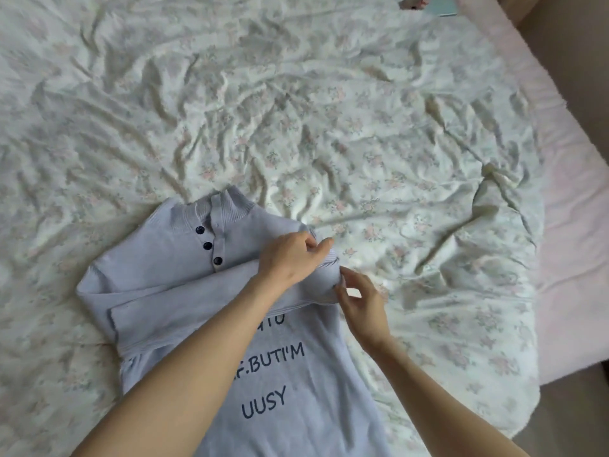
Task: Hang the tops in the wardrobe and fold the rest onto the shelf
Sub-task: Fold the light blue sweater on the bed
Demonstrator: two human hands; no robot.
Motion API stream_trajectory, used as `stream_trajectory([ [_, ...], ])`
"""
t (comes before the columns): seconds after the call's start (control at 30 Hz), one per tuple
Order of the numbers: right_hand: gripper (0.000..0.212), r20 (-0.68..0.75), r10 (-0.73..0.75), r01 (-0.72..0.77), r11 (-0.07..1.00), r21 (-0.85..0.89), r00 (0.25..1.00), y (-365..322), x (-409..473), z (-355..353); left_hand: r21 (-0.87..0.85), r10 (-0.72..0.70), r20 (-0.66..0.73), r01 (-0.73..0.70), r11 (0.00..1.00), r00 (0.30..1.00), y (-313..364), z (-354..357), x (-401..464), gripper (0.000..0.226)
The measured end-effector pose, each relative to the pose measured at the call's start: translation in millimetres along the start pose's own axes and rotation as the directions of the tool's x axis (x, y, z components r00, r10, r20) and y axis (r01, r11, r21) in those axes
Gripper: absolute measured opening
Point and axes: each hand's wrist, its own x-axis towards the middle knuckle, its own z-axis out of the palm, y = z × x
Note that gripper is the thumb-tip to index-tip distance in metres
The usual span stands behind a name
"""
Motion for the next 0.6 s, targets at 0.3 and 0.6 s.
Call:
stream_trajectory([
  [0.3, 0.026, 0.089, 0.093, -0.091, 0.996, -0.025, 0.992, 10, 0, -8, 0.228, -0.063, 0.348, -0.020, 0.973, 0.935, 22, 5, 39, 0.045],
  [0.6, 0.032, 0.123, 0.257, -0.200, 0.914, -0.353, 0.958, 14, 13, -6, -0.082, -0.014, 0.029, 0.016, 0.996, 0.999, 24, 7, 47, 0.027],
])
